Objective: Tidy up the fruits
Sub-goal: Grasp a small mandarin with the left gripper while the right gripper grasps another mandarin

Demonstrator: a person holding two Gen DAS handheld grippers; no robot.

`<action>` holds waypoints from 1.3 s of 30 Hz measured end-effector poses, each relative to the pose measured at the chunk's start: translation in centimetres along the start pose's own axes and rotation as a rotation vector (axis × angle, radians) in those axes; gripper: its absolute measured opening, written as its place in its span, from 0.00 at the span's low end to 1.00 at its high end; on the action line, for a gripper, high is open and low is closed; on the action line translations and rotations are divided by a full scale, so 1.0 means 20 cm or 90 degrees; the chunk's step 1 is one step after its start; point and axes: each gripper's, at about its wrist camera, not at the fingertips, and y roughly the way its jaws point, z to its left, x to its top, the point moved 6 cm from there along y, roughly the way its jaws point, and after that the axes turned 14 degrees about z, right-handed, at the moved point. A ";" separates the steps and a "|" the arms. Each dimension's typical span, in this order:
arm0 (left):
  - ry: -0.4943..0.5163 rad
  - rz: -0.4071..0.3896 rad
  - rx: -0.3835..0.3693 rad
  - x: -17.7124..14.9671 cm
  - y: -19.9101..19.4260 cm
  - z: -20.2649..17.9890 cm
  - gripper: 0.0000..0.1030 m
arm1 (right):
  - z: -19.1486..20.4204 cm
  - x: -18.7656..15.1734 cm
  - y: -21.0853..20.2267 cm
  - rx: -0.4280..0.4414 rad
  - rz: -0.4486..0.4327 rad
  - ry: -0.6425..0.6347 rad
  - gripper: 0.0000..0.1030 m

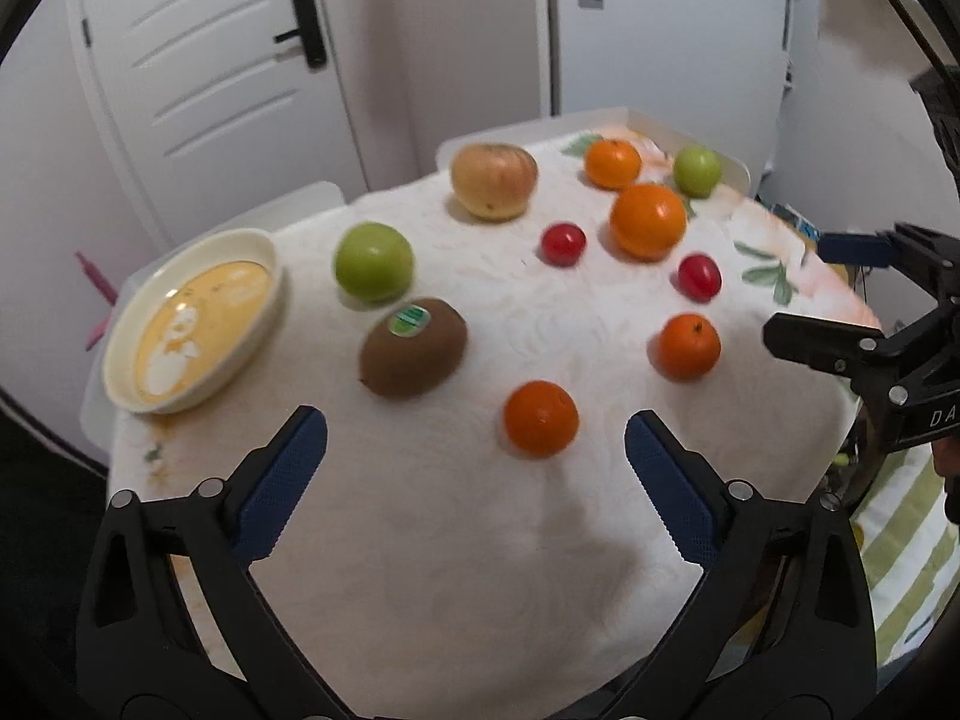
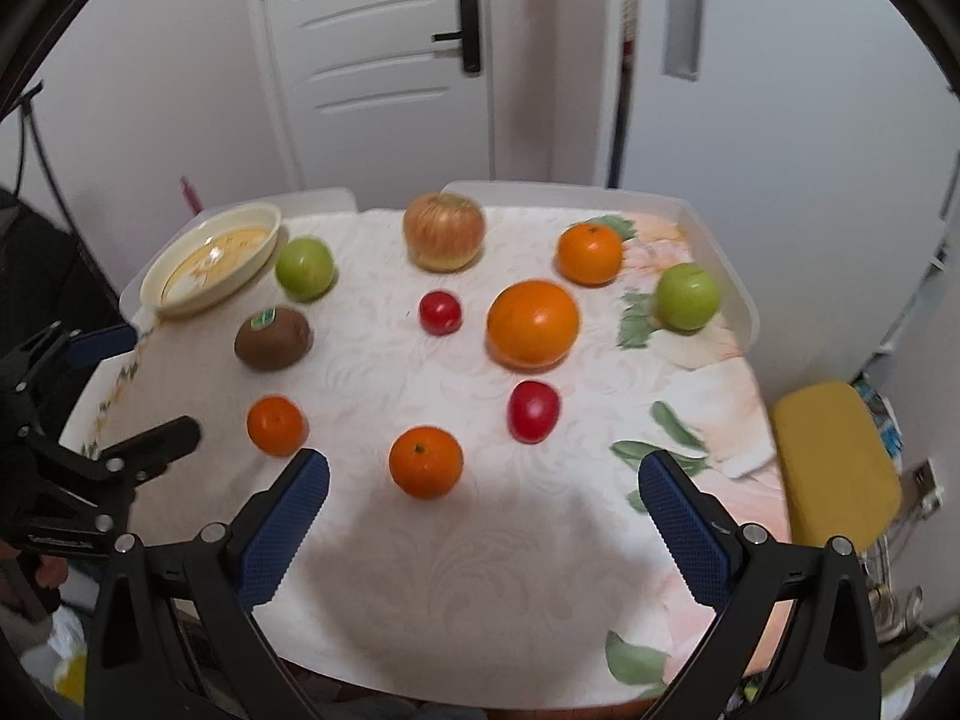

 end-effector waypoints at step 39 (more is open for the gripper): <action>0.031 0.058 0.037 0.00 0.27 -0.16 0.40 | 0.12 0.00 0.37 0.090 0.043 -0.183 0.60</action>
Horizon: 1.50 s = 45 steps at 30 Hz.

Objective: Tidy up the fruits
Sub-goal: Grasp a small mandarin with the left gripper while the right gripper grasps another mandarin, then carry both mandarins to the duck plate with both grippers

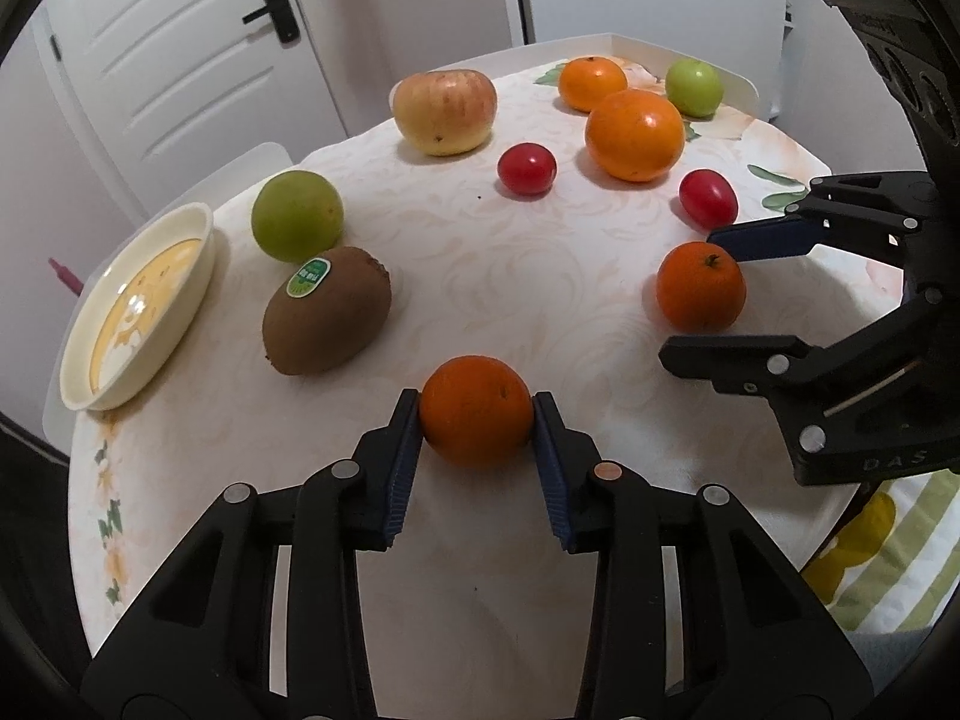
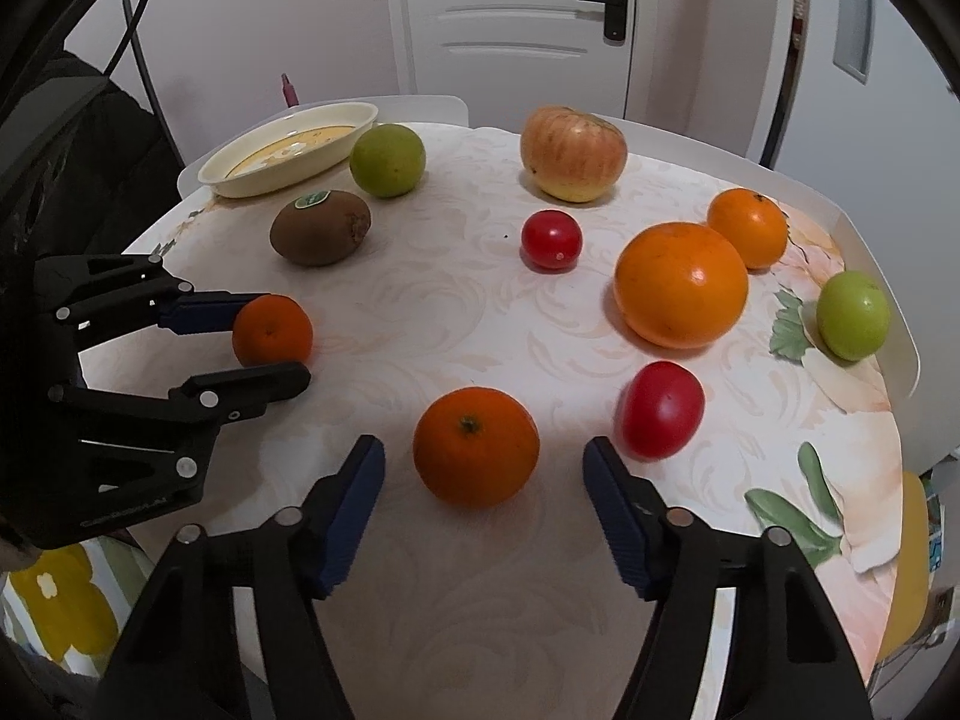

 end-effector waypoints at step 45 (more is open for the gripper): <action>-0.247 -0.045 0.100 0.17 -0.44 1.06 0.39 | 0.36 0.85 -0.30 0.070 -0.067 -0.117 0.35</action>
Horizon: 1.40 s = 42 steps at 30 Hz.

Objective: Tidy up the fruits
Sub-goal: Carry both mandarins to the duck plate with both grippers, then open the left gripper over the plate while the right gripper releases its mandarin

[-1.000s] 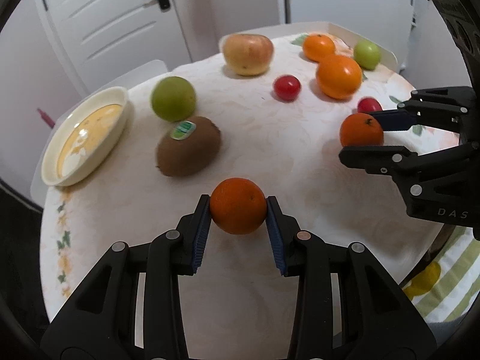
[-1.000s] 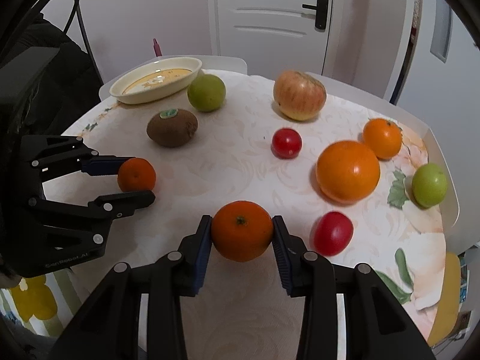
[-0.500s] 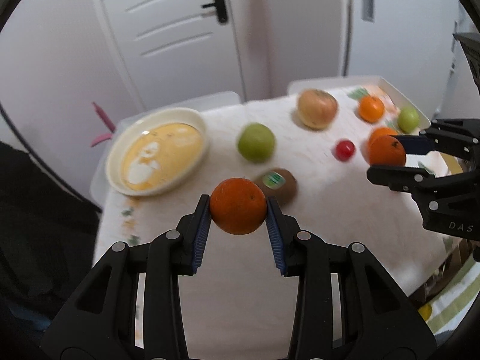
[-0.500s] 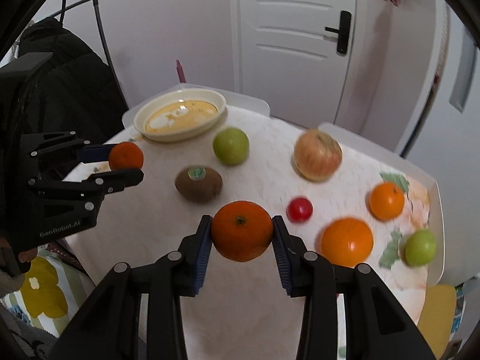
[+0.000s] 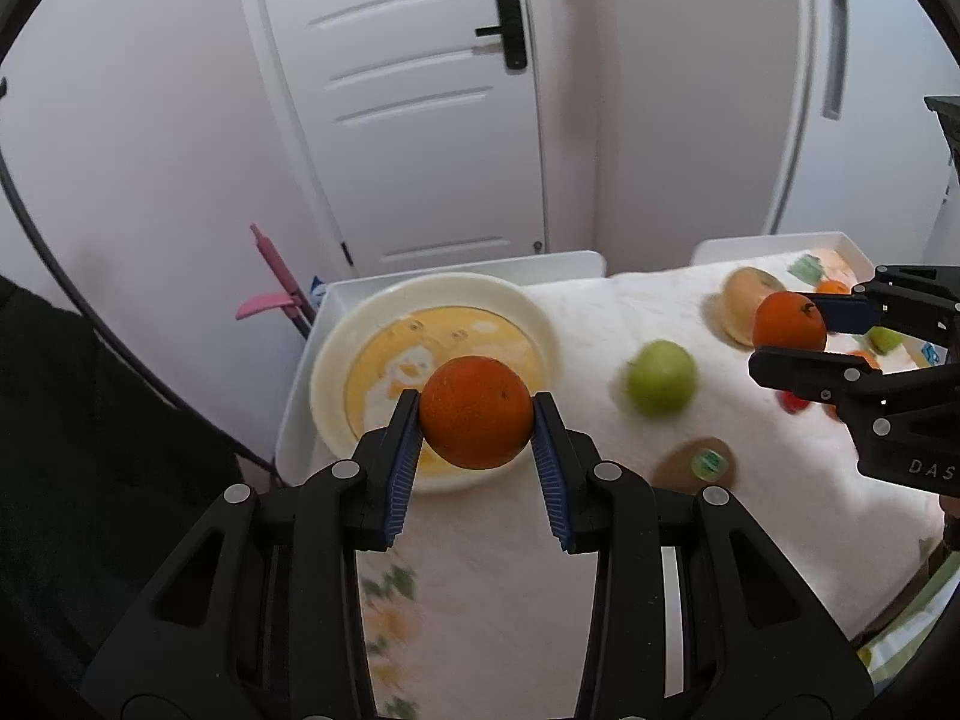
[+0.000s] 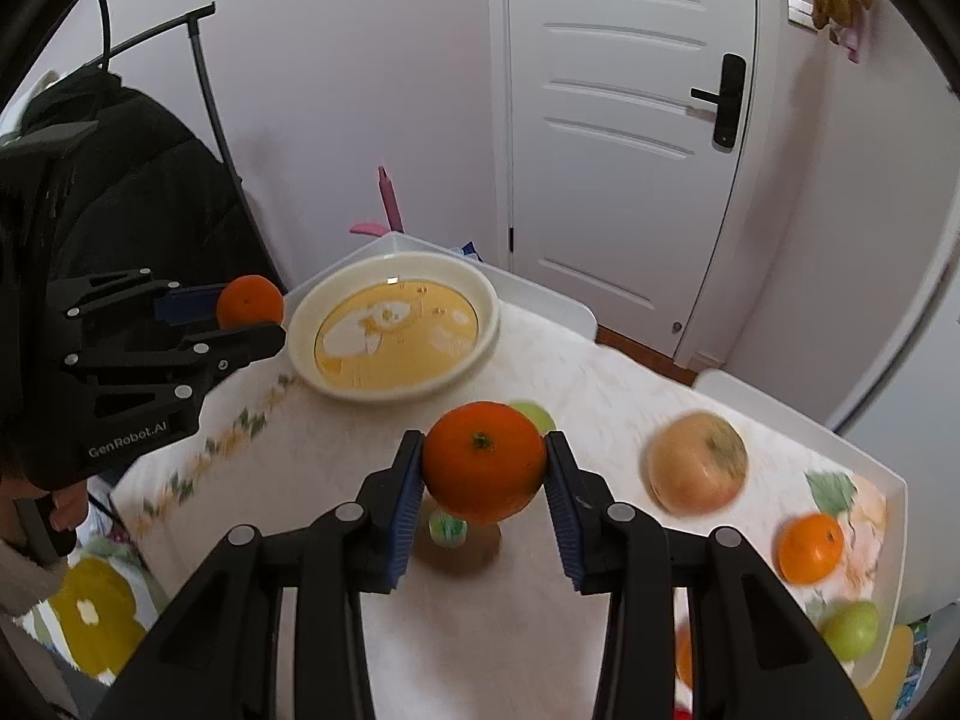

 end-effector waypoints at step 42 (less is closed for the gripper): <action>0.019 -0.023 -0.046 0.34 0.72 0.35 1.00 | -0.12 0.58 0.65 -0.011 0.066 0.095 0.35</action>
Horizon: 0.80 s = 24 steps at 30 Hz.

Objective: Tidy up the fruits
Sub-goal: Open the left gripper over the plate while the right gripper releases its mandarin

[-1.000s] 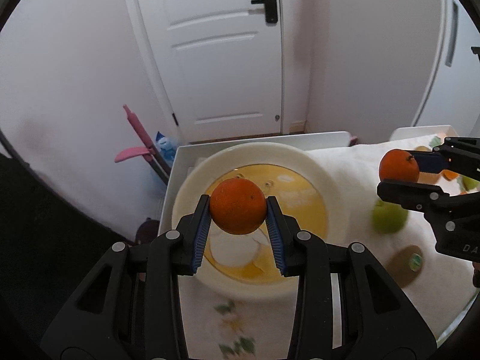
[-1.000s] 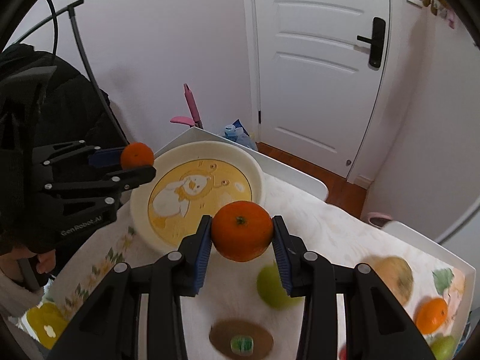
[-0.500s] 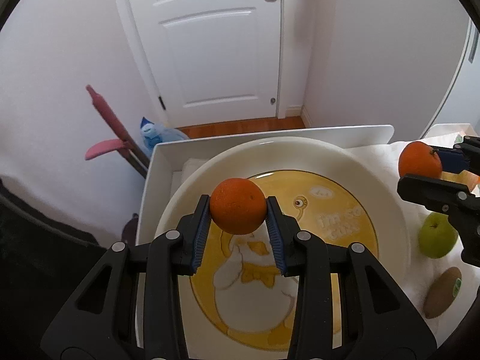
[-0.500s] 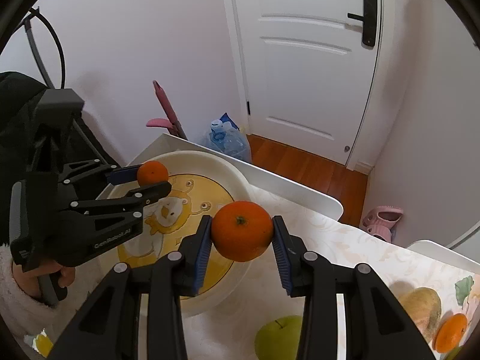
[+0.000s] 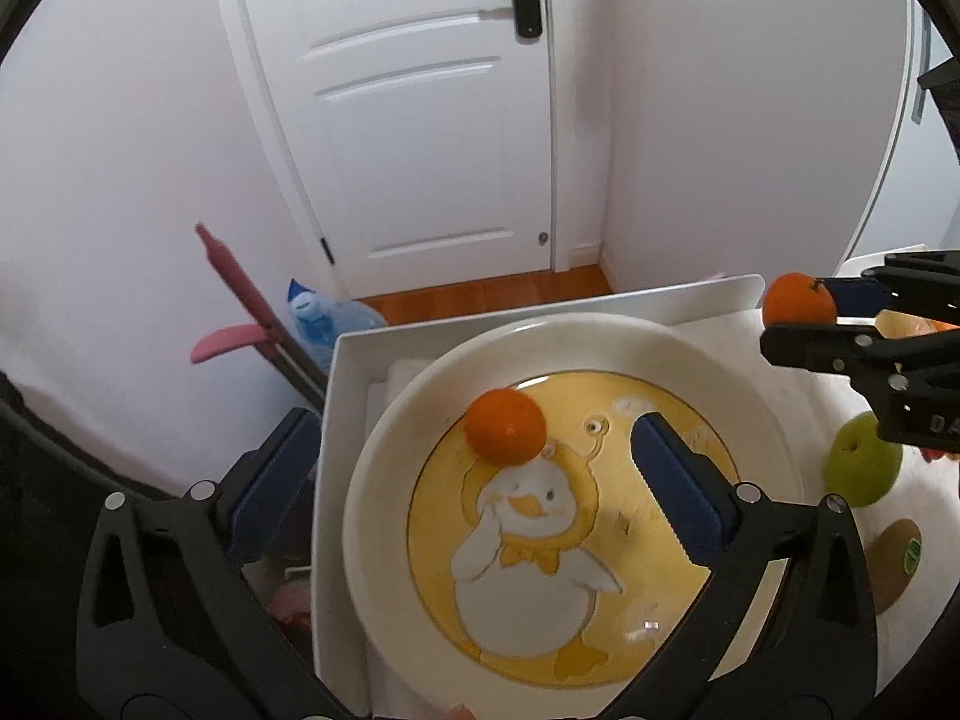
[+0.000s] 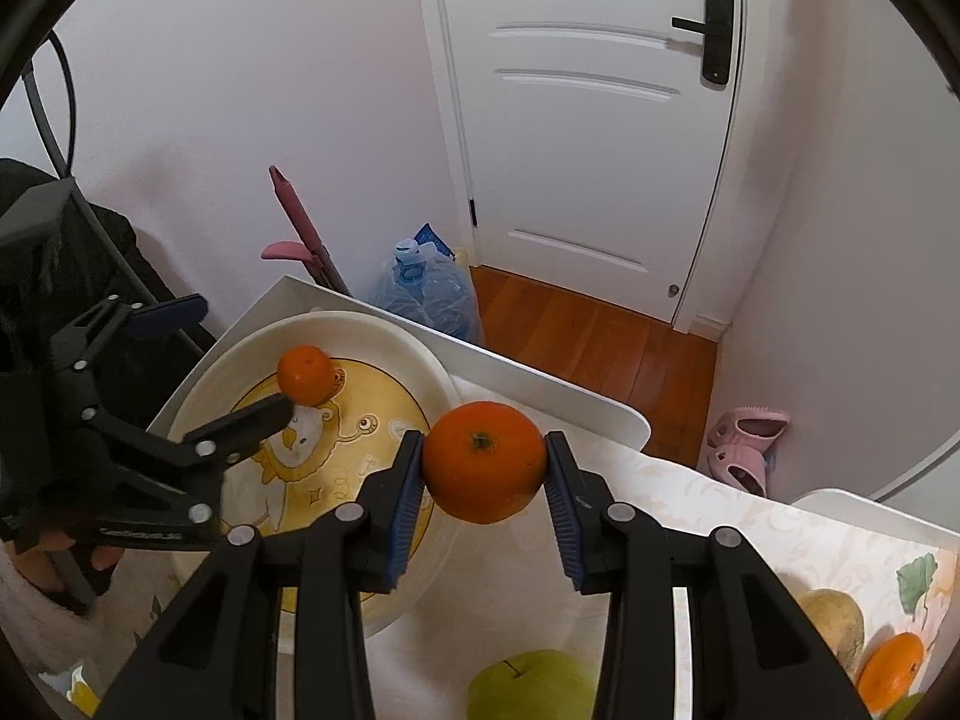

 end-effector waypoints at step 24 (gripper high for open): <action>-0.087 0.057 -0.011 -0.22 -0.04 0.10 1.00 | 0.30 0.12 0.29 0.047 0.057 -0.166 0.35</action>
